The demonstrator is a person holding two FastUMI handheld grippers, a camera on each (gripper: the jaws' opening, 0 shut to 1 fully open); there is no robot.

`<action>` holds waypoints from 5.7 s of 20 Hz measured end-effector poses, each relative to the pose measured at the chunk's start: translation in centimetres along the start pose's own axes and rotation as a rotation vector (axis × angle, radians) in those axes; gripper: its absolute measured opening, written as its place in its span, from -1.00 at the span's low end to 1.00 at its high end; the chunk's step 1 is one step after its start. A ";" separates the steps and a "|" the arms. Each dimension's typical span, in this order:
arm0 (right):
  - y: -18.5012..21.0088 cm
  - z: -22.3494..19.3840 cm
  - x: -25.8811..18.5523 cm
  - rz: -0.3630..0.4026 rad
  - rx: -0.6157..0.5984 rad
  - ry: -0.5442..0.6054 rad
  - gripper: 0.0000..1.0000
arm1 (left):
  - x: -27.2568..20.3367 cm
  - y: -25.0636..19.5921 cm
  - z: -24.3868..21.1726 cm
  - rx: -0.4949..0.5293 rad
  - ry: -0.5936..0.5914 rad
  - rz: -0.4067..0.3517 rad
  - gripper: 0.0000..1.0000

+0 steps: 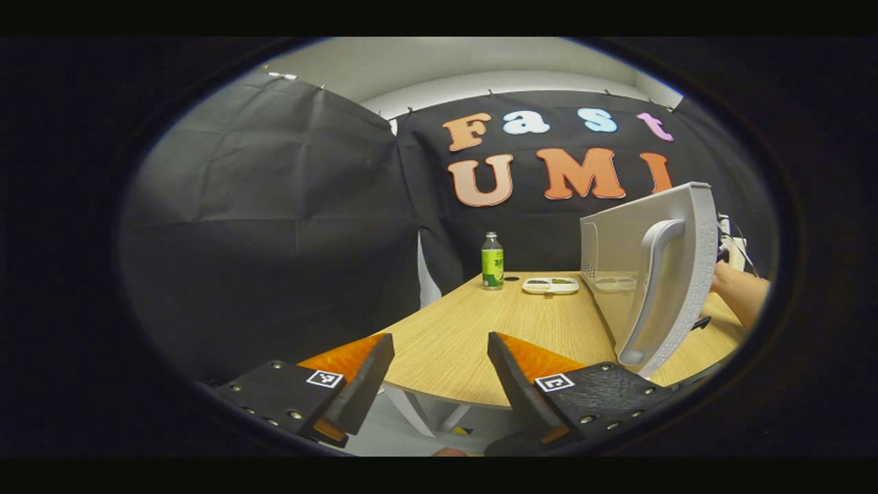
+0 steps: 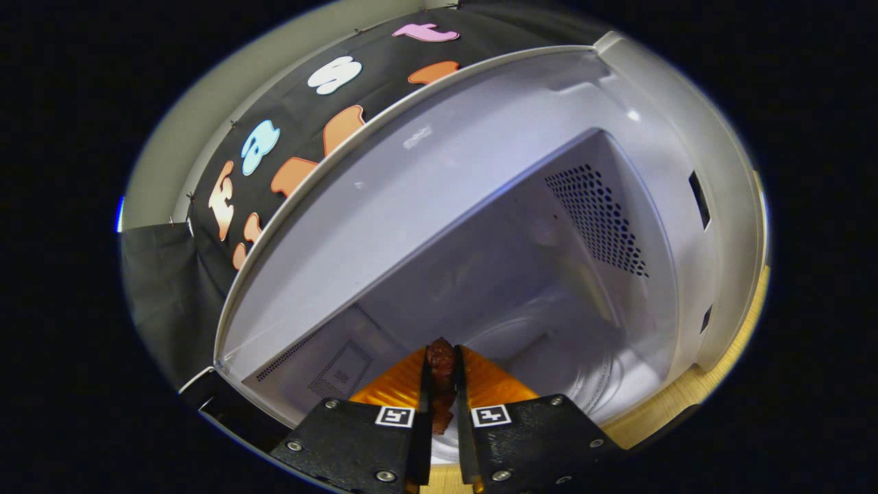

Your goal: Open the microwave oven with the left hand, put the food in, and close the microwave oven.

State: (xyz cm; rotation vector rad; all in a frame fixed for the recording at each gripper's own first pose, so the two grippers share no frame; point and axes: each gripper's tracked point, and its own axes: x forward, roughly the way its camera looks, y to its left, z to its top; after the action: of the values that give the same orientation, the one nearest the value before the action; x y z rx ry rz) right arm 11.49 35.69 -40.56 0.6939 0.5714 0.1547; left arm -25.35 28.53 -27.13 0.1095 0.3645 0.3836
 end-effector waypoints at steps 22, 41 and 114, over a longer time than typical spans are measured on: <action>-1.7 1.8 -6.1 -0.043 -0.310 -0.033 0.56 | 0.3 -7.6 1.9 0.014 -0.032 -0.144 0.70; -5.5 12.9 -22.5 0.119 -0.576 -0.072 0.71 | -1.0 -24.7 4.7 -0.013 -0.087 -0.505 0.70; -2.3 32.4 -35.2 -0.040 -0.757 -0.383 0.85 | 3.6 -21.9 31.3 -0.045 -0.286 -0.288 0.60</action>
State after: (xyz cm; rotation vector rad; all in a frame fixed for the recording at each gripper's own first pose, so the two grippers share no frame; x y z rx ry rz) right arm -0.37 4.55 -6.11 -0.0317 0.1275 0.1799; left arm -3.20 8.60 -2.95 0.0653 0.0864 0.0883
